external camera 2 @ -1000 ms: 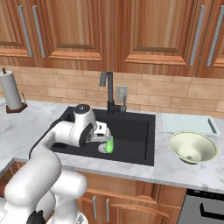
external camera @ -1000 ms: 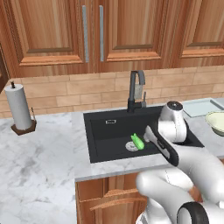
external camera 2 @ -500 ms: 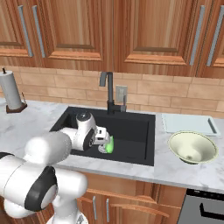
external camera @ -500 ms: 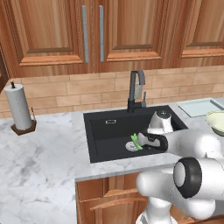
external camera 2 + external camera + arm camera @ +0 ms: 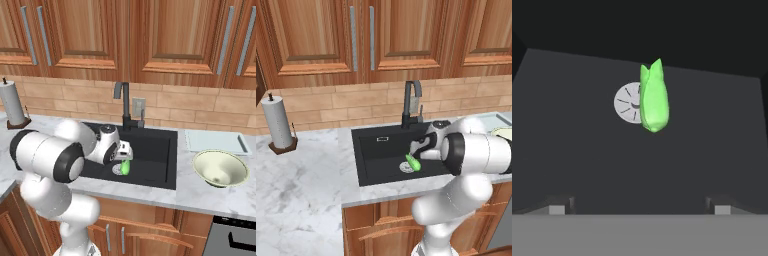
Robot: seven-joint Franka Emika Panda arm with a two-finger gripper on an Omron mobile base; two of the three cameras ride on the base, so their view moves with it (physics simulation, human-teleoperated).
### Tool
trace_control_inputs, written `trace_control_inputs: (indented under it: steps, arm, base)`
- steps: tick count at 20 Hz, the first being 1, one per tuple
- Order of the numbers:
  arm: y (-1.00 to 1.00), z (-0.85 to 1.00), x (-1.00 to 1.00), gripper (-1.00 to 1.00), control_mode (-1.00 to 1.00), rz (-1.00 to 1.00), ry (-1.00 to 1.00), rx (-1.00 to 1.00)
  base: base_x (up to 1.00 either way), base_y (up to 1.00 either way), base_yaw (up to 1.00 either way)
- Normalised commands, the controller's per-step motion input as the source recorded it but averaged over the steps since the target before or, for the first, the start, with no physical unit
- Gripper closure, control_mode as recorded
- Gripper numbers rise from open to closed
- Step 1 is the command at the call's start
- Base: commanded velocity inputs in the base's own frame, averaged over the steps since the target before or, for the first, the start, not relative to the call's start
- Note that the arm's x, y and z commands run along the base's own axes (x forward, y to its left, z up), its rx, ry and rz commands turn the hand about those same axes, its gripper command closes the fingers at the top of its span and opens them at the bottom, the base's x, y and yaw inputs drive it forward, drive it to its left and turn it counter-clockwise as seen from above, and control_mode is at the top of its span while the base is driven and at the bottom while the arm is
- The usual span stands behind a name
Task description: Pick the corn from the sink and place it in the bowl. Then pick the bowl and place it in the microwave. Then close the microwave door and press the start button.
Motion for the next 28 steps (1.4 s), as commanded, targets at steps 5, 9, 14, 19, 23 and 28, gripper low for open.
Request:
trace_control_inputs:
  steps: [5,9,14,19,23,28]
  arm:
    - [-0.07,-0.40,0.46,-1.00,-1.00,0.00,0.05,0.00]
    - [0.03,-0.53,0.41,-1.00,-1.00,0.00,0.05,0.00]
    - [0.00,-0.42,0.31,-1.00,-1.00,0.00,0.00,0.00]
    - [0.00,-0.34,0.21,-1.00,-1.00,0.00,0.00,0.00]
    - [0.00,-0.34,0.24,-1.00,-1.00,0.00,0.00,0.00]
    - [-0.01,-0.33,0.36,-1.00,-1.00,0.00,0.00,0.00]
  base:
    - [0.00,0.00,0.00]
    - [0.00,0.00,0.00]
    - [0.00,0.00,0.00]
    - [0.00,0.00,0.00]
    - [0.00,0.00,0.00]
    - [0.00,0.00,0.00]
